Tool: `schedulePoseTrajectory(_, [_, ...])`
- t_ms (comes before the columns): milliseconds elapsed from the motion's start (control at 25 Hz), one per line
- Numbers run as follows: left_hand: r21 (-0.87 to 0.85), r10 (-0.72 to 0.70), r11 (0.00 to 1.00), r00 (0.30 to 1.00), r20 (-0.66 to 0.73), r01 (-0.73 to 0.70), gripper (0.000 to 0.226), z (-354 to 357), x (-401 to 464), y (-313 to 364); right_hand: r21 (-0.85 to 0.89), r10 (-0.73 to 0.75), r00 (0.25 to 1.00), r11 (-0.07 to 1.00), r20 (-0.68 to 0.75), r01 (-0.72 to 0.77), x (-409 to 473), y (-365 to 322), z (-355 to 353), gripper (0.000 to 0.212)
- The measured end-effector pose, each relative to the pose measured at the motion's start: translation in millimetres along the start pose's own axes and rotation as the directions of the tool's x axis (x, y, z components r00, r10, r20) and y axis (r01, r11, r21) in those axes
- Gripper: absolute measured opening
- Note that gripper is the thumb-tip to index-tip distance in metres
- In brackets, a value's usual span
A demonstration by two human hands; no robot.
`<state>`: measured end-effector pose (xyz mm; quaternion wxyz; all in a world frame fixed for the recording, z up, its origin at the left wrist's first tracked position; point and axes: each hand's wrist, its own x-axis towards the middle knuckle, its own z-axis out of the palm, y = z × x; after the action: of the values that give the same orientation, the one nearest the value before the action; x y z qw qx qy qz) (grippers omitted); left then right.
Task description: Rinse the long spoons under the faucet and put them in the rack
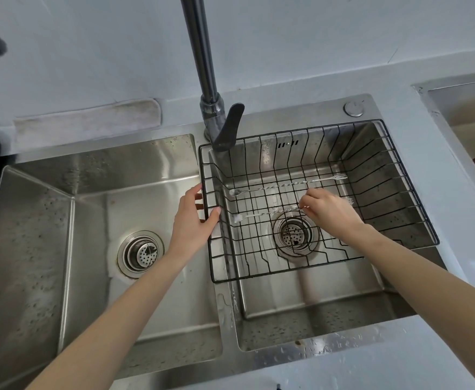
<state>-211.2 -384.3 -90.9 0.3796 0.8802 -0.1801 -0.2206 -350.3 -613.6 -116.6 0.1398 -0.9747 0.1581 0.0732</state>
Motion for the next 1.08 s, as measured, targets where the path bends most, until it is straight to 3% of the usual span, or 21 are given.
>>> schedulePoseTrajectory(640, [-0.012, -0.007, 1.000, 1.000, 0.017, 0.007, 0.059, -2, -1, 1, 0.020, 0.071, 0.995, 0.997, 0.070, -0.073, 0, -2, -1, 0.019])
schedulePoseTrajectory(920, [-0.006, -0.015, 1.000, 1.000, 0.027, 0.015, 0.060, -4, 1, 1, 0.026, 0.072, 0.996, 0.997, -0.043, -0.070, -1, -11, -5, 0.018])
schedulePoseTrajectory(1080, [-0.011, -0.007, 1.000, 0.997, 0.075, 0.008, 0.058, -12, 2, 6, 0.021, 0.023, 0.998, 1.000, -0.056, -0.022, 7, -34, -19, 0.030])
